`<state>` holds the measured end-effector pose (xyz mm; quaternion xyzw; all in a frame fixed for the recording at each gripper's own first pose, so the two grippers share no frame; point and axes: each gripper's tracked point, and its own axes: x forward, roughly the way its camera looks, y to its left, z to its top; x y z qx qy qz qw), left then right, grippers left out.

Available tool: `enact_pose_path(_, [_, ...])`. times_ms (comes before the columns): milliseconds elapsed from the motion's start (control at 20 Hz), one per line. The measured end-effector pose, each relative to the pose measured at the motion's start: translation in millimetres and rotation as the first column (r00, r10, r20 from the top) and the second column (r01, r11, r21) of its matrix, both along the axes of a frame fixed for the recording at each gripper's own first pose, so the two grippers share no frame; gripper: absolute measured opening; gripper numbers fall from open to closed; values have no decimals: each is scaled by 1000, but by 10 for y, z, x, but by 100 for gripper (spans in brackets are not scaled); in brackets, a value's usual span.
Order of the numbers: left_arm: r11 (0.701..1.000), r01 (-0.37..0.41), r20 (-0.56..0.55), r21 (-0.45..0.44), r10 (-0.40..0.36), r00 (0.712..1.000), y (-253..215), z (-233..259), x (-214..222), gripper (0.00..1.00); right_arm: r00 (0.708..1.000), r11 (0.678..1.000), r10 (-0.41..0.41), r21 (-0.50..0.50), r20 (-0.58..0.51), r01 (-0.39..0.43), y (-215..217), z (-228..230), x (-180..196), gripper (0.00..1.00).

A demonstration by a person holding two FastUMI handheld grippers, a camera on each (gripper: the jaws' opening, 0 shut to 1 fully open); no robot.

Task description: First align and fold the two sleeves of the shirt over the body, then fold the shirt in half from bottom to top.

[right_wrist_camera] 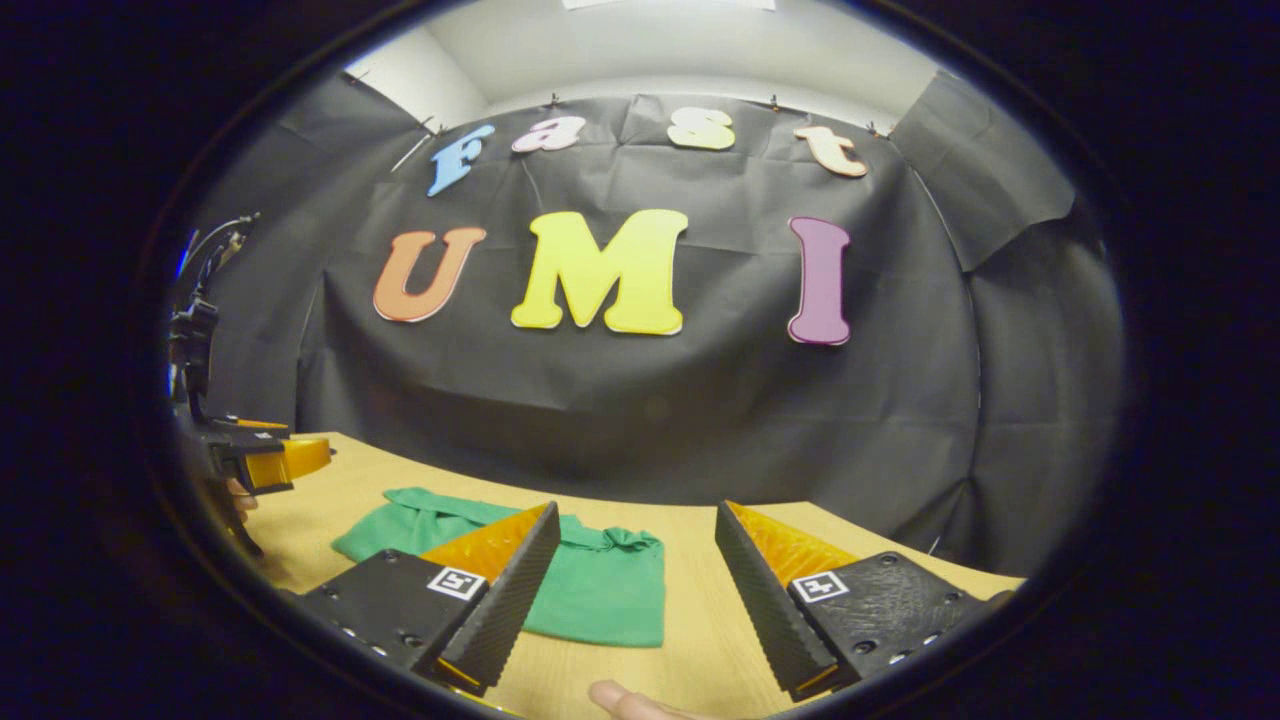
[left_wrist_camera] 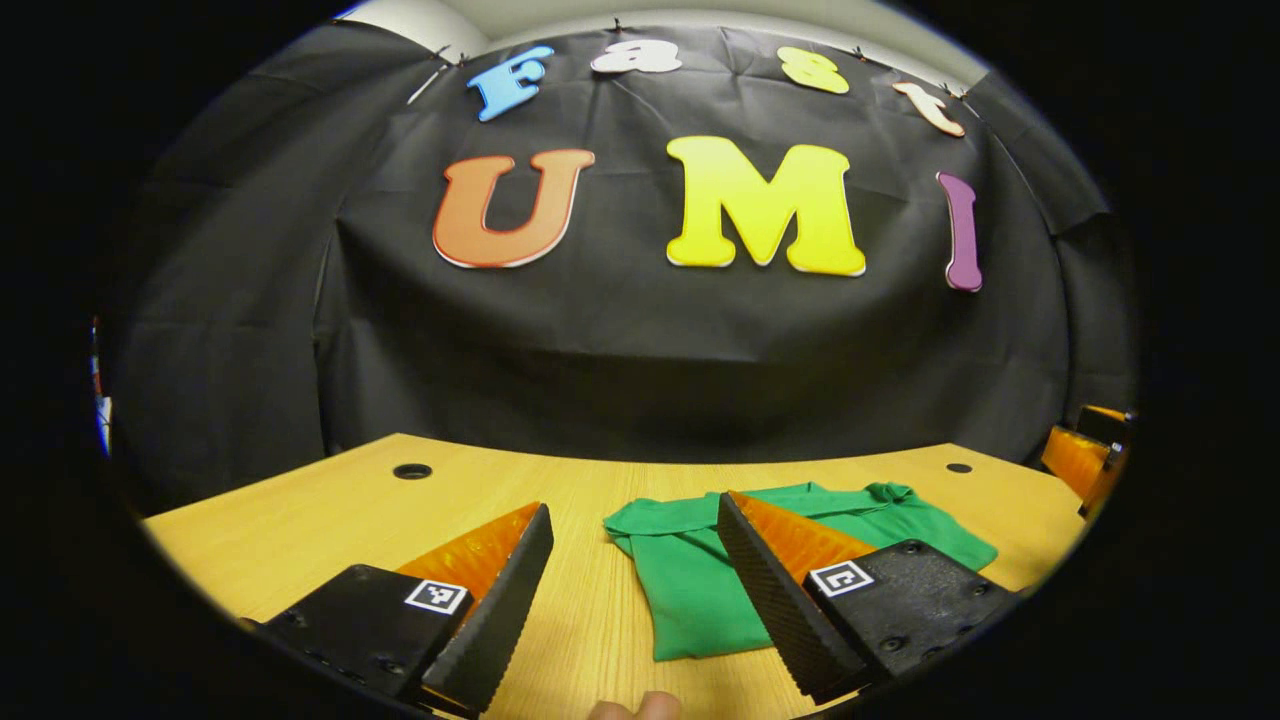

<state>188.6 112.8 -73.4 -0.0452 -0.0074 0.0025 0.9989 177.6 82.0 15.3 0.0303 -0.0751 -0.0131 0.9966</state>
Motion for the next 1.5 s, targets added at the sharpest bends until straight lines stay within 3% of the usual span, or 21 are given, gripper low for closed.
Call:
enact_pose_path(200, [1000, 1, 44, 29, -2, 999, 19, 368, -904, 100, 999, 999, -30, -15, 15, 31, -207, 132, -860, 95])
enact_pose_path(450, [999, 1, -6, 48, -1, 1000, -3, 444, -1963, 100, 999, 1000, -26, 3, 38, 26, -423, 328, -1919, 95])
enact_pose_path(600, [998, 22, -69, 67, -17, 997, -59, 389, -2339, 100, 1000, 999, -12, -43, 18, 13, -430, 286, -2378, 95])
enact_pose_path(750, [996, 21, -65, 88, -15, 998, -95, 582, -2500, 100, 999, 995, 3, -104, -41, -7, -382, 165, -2570, 93])
enact_pose_path(850, [994, 28, -15, 103, -26, 1000, -214, 788, -2538, 99, 998, 995, 10, -97, -58, -16, -380, 205, -2647, 97])
enact_pose_path(900, [994, 43, 1, 103, -43, 999, -292, 839, -2544, 100, 999, 996, 10, -88, -48, -14, -389, 269, -2672, 95])
enact_pose_path(1200, [992, 93, 31, 88, -96, 995, -467, 871, -2674, 100, 999, 992, -30, -122, -26, 26, -411, 394, -2636, 96])
enact_pose_path(1500, [995, 83, -4, 61, -83, 997, -366, 736, -2587, 100, 996, 992, 8, -122, -90, -19, -209, 239, -2530, 95])
